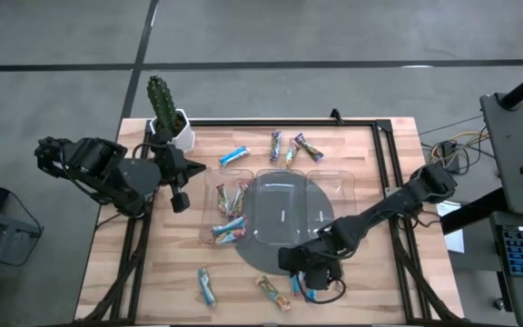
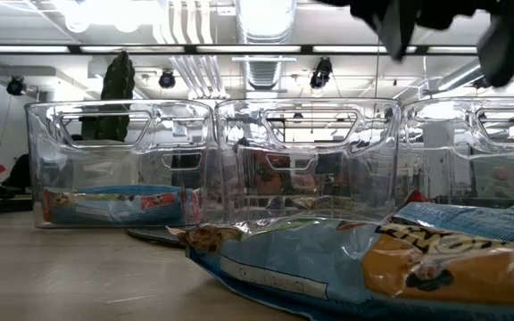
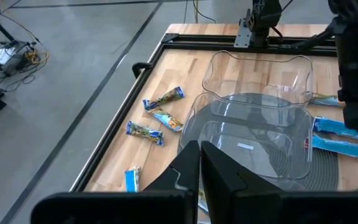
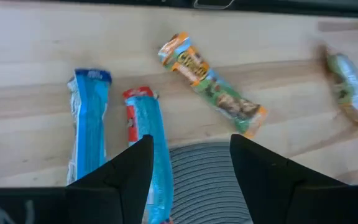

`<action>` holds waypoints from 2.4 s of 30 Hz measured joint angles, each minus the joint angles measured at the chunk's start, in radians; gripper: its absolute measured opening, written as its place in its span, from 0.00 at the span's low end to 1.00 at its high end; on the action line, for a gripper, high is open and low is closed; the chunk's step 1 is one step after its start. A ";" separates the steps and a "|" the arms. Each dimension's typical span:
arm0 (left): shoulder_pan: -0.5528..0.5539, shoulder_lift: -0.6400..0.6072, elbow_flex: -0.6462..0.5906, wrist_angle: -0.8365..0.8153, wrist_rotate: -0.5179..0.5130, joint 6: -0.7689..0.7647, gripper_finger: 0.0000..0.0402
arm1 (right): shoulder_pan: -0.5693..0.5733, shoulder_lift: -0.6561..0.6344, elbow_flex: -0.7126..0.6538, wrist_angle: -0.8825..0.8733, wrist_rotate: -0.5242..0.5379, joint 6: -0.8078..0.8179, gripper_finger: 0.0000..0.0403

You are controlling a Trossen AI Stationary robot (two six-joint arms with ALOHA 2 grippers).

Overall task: Pick and place Granola Bars by type
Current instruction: Put the red granola bar into the left transparent bin

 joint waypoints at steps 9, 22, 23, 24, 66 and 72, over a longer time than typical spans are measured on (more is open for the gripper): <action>0.001 0.000 0.000 -0.001 -0.003 0.000 0.00 | 0.000 0.098 0.017 -0.003 0.007 -0.030 0.50; 0.001 0.000 0.000 -0.005 -0.002 0.000 0.00 | 0.000 0.186 0.025 -0.028 0.007 -0.048 0.50; 0.001 0.000 0.000 -0.006 -0.002 0.000 0.00 | 0.000 0.196 0.025 -0.030 0.007 -0.048 0.50; 0.001 0.000 0.000 -0.006 -0.003 0.000 0.00 | 0.000 0.204 0.025 -0.031 0.008 -0.051 0.50; -0.009 -0.016 0.000 0.037 -0.045 0.023 0.00 | -0.223 -0.010 0.504 -0.237 0.115 0.506 0.07; -0.050 -0.120 -0.041 0.132 -0.057 0.080 0.00 | -0.349 0.025 0.611 -0.233 0.113 0.560 0.07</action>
